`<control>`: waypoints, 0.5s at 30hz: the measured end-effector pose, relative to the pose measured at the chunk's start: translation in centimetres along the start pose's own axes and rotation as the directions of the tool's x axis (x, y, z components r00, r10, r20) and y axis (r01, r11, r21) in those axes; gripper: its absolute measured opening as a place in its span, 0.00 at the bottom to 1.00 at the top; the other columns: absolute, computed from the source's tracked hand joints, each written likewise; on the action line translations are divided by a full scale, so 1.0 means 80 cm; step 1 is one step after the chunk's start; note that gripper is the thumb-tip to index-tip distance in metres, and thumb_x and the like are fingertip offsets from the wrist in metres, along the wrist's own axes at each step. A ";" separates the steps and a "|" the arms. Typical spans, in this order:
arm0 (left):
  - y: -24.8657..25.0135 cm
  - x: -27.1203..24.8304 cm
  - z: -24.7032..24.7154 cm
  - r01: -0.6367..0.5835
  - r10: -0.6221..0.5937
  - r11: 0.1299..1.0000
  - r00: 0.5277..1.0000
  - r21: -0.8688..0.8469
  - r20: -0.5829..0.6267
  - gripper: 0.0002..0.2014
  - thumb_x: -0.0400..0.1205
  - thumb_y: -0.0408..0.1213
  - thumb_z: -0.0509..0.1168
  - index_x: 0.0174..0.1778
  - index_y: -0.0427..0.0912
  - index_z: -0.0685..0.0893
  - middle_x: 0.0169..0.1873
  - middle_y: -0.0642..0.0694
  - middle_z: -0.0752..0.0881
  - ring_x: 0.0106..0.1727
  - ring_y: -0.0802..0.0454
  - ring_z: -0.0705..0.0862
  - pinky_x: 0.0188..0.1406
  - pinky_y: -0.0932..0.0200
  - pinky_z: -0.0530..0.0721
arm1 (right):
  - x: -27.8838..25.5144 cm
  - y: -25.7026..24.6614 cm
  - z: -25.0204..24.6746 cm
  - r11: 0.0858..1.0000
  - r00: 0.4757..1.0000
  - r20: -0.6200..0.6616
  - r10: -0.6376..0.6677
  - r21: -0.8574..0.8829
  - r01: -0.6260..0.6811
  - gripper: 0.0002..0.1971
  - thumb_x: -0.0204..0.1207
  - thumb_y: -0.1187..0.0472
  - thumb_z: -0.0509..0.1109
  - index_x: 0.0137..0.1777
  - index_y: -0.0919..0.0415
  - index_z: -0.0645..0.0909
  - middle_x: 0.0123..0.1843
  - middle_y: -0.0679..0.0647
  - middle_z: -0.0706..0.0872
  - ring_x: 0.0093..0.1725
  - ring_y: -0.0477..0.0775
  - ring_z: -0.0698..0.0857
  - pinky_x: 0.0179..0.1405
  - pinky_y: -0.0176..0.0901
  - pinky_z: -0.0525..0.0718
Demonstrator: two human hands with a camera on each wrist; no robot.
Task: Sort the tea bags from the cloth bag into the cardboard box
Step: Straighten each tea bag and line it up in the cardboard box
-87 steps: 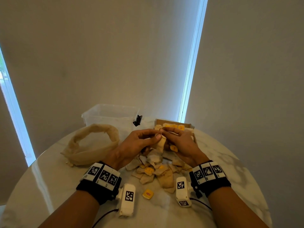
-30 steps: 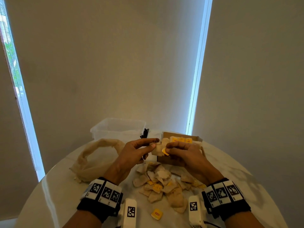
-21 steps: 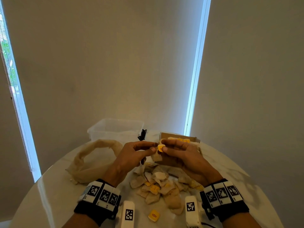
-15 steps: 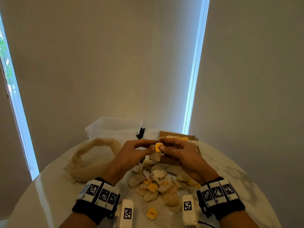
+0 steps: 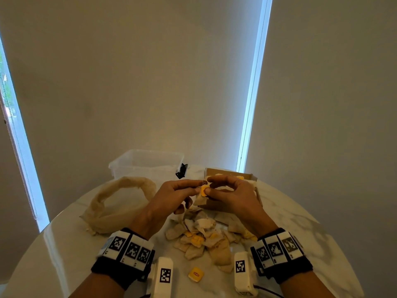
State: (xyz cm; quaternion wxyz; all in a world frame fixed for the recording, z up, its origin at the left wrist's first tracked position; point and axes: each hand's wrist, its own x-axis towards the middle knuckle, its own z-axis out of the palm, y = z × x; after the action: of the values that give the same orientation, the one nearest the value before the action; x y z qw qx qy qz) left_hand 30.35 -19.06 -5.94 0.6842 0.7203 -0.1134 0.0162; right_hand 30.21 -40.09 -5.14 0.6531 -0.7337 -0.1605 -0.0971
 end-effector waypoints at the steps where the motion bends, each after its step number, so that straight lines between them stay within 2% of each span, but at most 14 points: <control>1: 0.001 0.000 0.001 0.013 -0.013 1.000 1.000 0.001 0.004 0.12 0.87 0.32 0.71 0.60 0.51 0.96 0.39 0.43 0.89 0.34 0.52 0.82 0.25 0.59 0.68 | -0.001 -0.001 0.000 1.000 1.000 0.015 0.004 0.003 -0.004 0.19 0.76 0.63 0.85 0.65 0.49 0.91 0.58 0.50 0.93 0.51 0.44 0.95 0.43 0.33 0.91; 4: 0.003 -0.003 0.002 0.049 -0.049 0.999 0.999 0.017 0.007 0.08 0.87 0.40 0.72 0.58 0.51 0.96 0.43 0.46 0.93 0.34 0.51 0.83 0.26 0.60 0.69 | -0.001 0.002 0.001 0.999 0.993 0.116 -0.013 -0.045 0.018 0.21 0.80 0.63 0.82 0.70 0.43 0.89 0.63 0.51 0.90 0.53 0.50 0.95 0.48 0.42 0.94; 7: 0.002 -0.005 -0.001 0.055 -0.054 0.997 0.998 0.060 -0.020 0.10 0.86 0.49 0.72 0.55 0.51 0.96 0.50 0.50 0.95 0.34 0.49 0.83 0.29 0.59 0.72 | -0.001 0.004 0.001 0.995 0.981 0.193 -0.024 -0.093 0.042 0.18 0.82 0.63 0.80 0.70 0.47 0.91 0.59 0.49 0.94 0.54 0.50 0.95 0.52 0.42 0.94; 12: 0.000 -0.004 -0.010 0.092 -0.088 0.993 0.994 0.067 -0.066 0.13 0.78 0.52 0.80 0.52 0.48 0.97 0.48 0.46 0.96 0.26 0.51 0.78 0.26 0.62 0.73 | 0.000 0.007 0.000 0.994 0.977 0.214 -0.017 -0.105 0.041 0.16 0.80 0.63 0.82 0.66 0.51 0.93 0.55 0.51 0.96 0.54 0.53 0.96 0.57 0.48 0.95; 15: 0.002 -0.003 -0.013 0.119 -0.113 0.988 0.992 0.098 -0.057 0.16 0.77 0.54 0.81 0.53 0.46 0.97 0.48 0.46 0.96 0.24 0.53 0.78 0.23 0.64 0.72 | 0.001 0.008 0.000 0.988 0.979 0.205 -0.007 -0.150 0.038 0.14 0.79 0.60 0.83 0.63 0.49 0.94 0.53 0.49 0.97 0.52 0.53 0.96 0.57 0.50 0.95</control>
State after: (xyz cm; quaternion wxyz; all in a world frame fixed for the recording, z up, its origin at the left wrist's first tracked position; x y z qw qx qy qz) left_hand 30.26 -18.01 -5.75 0.6494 0.7586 -0.0528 0.0005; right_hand 30.53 -40.17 -5.70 0.5735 -0.7861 -0.2269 -0.0407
